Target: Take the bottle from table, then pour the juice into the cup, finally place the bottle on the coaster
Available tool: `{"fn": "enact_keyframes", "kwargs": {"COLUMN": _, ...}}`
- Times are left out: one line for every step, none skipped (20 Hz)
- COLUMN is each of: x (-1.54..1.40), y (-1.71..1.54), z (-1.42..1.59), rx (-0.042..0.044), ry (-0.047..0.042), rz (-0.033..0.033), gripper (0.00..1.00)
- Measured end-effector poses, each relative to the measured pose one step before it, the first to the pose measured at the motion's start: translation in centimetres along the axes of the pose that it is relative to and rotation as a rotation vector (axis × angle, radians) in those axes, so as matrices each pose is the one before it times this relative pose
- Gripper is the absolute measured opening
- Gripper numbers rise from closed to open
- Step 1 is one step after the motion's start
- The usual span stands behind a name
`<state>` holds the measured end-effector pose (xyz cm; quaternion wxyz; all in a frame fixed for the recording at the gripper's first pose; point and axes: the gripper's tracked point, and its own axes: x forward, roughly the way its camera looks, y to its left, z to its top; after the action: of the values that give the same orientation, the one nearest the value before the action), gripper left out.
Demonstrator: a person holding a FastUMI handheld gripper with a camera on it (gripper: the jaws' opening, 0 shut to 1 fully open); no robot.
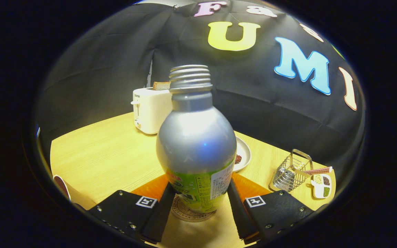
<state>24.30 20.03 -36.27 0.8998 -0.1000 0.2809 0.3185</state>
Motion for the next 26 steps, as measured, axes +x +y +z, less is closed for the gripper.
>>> {"fn": "enact_keyframes", "kwargs": {"x": 0.485, "y": 0.165, "z": -0.182, "rx": -0.00198, "ry": 0.00318, "rz": -0.00095, "gripper": 0.79}}
{"fn": "enact_keyframes", "kwargs": {"x": 0.361, "y": 0.288, "z": -0.298, "rx": -0.00257, "ry": 0.00466, "rz": 0.00266, "gripper": 0.79}}
{"fn": "enact_keyframes", "kwargs": {"x": 0.247, "y": 0.143, "z": -0.184, "rx": -0.00369, "ry": 0.00327, "rz": 0.00024, "gripper": 0.8}}
{"fn": "enact_keyframes", "kwargs": {"x": 0.133, "y": 0.149, "z": -0.199, "rx": -0.00484, "ry": 0.003, "rz": 0.00117, "gripper": 0.8}}
{"fn": "enact_keyframes", "kwargs": {"x": 0.252, "y": 0.082, "z": -0.123, "rx": -0.00177, "ry": 0.00092, "rz": 0.00108, "gripper": 0.8}}
{"fn": "enact_keyframes", "kwargs": {"x": 0.179, "y": 0.103, "z": -0.174, "rx": 0.00333, "ry": 0.00476, "rz": 0.00433, "gripper": 0.8}}
{"fn": "enact_keyframes", "kwargs": {"x": 0.19, "y": 0.02, "z": -0.324, "rx": 0.00446, "ry": 0.0063, "rz": 0.00328, "gripper": 0.8}}
{"fn": "enact_keyframes", "kwargs": {"x": 0.122, "y": -0.171, "z": -0.246, "rx": 0.00394, "ry": 0.00787, "rz": -0.00279, "gripper": 0.8}}
{"fn": "enact_keyframes", "kwargs": {"x": 0.092, "y": -0.171, "z": -0.287, "rx": 0.00725, "ry": 0.00947, "rz": -0.0012, "gripper": 0.8}}
{"fn": "enact_keyframes", "kwargs": {"x": -0.082, "y": -0.16, "z": -0.156, "rx": 0.01199, "ry": 0.00036, "rz": -0.0036, "gripper": 0.81}}
{"fn": "enact_keyframes", "kwargs": {"x": 0.006, "y": -0.099, "z": -0.023, "rx": 0.01227, "ry": 0.00428, "rz": 0.00128, "gripper": 0.82}}
{"fn": "enact_keyframes", "kwargs": {"x": -0.019, "y": -0.049, "z": -0.256, "rx": 0.00935, "ry": 0.00683, "rz": -0.00285, "gripper": 0.81}}
{"fn": "enact_keyframes", "kwargs": {"x": 0.032, "y": -0.168, "z": -0.391, "rx": 0.00939, "ry": 0.01221, "rz": -0.00353, "gripper": 0.81}}
{"fn": "enact_keyframes", "kwargs": {"x": -0.018, "y": -0.142, "z": -0.337, "rx": 0.01517, "ry": 0.0119, "rz": -0.00182, "gripper": 0.82}}
{"fn": "enact_keyframes", "kwargs": {"x": -0.055, "y": -0.109, "z": -0.166, "rx": 0.02143, "ry": 0.00534, "rz": 0.00042, "gripper": 0.82}}
{"fn": "enact_keyframes", "kwargs": {"x": -0.094, "y": 0.018, "z": -0.138, "rx": 0.02159, "ry": 0.00645, "rz": 0.0028, "gripper": 0.83}}
{"fn": "enact_keyframes", "kwargs": {"x": -0.074, "y": -0.114, "z": -0.196, "rx": 0.01467, "ry": 0.00484, "rz": -0.00126, "gripper": 0.87}}
{"fn": "enact_keyframes", "kwargs": {"x": -0.236, "y": -0.164, "z": -0.002, "rx": 0.00883, "ry": 0.0022, "rz": -0.00773, "gripper": 1.0}}
{"fn": "enact_keyframes", "kwargs": {"x": -0.254, "y": -0.032, "z": 0.02, "rx": 0.00238, "ry": -0.0005, "rz": -0.00672, "gripper": 1.0}}
{"fn": "enact_keyframes", "kwargs": {"x": -0.308, "y": -0.022, "z": 0.191, "rx": -0.00189, "ry": -0.00389, "rz": -0.00338, "gripper": 1.0}}
{"fn": "enact_keyframes", "kwargs": {"x": -0.337, "y": 0.017, "z": 0.285, "rx": -0.00535, "ry": -0.00708, "rz": -0.00521, "gripper": 1.0}}
{"fn": "enact_keyframes", "kwargs": {"x": -0.365, "y": -0.062, "z": 0.304, "rx": -0.0066, "ry": -0.00762, "rz": -0.006, "gripper": 1.0}}
{"fn": "enact_keyframes", "kwargs": {"x": -0.356, "y": 0.023, "z": 0.32, "rx": -0.00678, "ry": -0.00782, "rz": -0.0062, "gripper": 1.0}}
{"fn": "enact_keyframes", "kwargs": {"x": -0.371, "y": -0.027, "z": 0.347, "rx": -0.00622, "ry": -0.00697, "rz": -0.00707, "gripper": 1.0}}
{"fn": "enact_keyframes", "kwargs": {"x": -0.391, "y": -0.046, "z": 0.219, "rx": -0.00463, "ry": -0.00421, "rz": -0.00903, "gripper": 1.0}}
{"fn": "enact_keyframes", "kwargs": {"x": -0.394, "y": -0.052, "z": 0.25, "rx": -0.00027, "ry": -0.00146, "rz": -0.00783, "gripper": 1.0}}
